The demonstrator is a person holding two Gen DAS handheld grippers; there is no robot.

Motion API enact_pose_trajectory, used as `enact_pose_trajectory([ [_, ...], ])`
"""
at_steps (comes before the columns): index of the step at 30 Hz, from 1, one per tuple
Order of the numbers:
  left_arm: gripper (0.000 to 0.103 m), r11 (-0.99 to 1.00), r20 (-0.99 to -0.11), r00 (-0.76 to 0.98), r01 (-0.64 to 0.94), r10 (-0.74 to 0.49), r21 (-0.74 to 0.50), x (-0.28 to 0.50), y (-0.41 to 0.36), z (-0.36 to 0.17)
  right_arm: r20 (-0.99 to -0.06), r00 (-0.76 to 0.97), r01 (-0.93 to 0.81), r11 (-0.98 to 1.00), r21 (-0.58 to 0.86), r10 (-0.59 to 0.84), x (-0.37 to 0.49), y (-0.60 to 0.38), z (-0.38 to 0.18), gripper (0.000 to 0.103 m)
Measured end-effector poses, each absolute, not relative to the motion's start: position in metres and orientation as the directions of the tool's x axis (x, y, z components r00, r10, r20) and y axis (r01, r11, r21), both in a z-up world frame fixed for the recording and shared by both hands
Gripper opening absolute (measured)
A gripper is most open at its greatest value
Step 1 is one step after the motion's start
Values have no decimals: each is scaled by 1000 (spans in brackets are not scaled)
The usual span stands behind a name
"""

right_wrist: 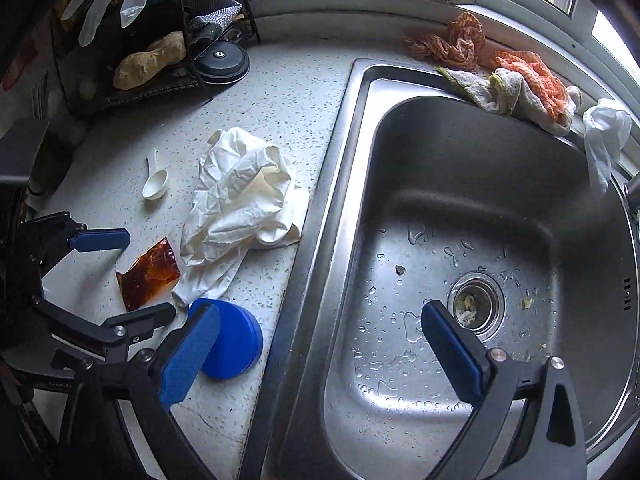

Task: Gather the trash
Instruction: 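Move both open tools over the counter toward the sauce packet and glove, then grasp the red sauce packet with the left tool while the right grasps the white glove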

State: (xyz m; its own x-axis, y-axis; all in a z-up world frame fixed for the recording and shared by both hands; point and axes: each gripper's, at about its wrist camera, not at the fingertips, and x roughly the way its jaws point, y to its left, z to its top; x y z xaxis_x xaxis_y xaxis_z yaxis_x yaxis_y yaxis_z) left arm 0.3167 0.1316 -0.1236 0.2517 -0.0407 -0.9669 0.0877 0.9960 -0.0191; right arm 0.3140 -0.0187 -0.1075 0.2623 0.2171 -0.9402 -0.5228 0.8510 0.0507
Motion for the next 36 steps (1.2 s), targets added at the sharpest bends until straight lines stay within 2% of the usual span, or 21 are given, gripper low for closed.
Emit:
enact_pose_trajectory([
  [4, 70, 997, -963, 268, 71, -37, -18, 311, 131, -123, -940, 266, -514, 856, 47, 212, 321, -16, -109, 100],
  [6, 57, 998, -959, 281, 62, -38, -21, 307, 132, -119, -940, 265, -519, 854, 49, 215, 322, -13, -108, 100],
  [7, 37, 998, -955, 292, 62, -41, -24, 305, 131, -116, -940, 264, -524, 850, 49, 217, 322, -11, -107, 100],
  [10, 32, 999, -954, 296, 34, -44, -35, 301, 128, -114, -939, 256, -545, 837, 54, 228, 323, -3, -105, 100],
  [13, 22, 998, -951, 302, 6, -67, -69, 294, 129, -111, -935, 260, -566, 823, 55, 241, 321, 4, -102, 101],
  [24, 20, 970, -932, 362, -215, -31, -116, 273, 183, -89, -920, 253, -659, 750, 61, 298, 322, 35, -92, 101],
  [31, 20, 954, -930, 366, -288, 23, -89, 279, 206, -83, -930, 200, -735, 675, 66, 308, 339, 69, -102, 100],
  [34, 20, 953, -935, 353, -292, 32, -78, 283, 206, -86, -943, 166, -754, 653, 67, 289, 343, 78, -112, 89],
  [36, 20, 952, -937, 348, -294, 29, -80, 282, 205, -89, -950, 152, -762, 644, 64, 274, 344, 81, -119, 75],
])
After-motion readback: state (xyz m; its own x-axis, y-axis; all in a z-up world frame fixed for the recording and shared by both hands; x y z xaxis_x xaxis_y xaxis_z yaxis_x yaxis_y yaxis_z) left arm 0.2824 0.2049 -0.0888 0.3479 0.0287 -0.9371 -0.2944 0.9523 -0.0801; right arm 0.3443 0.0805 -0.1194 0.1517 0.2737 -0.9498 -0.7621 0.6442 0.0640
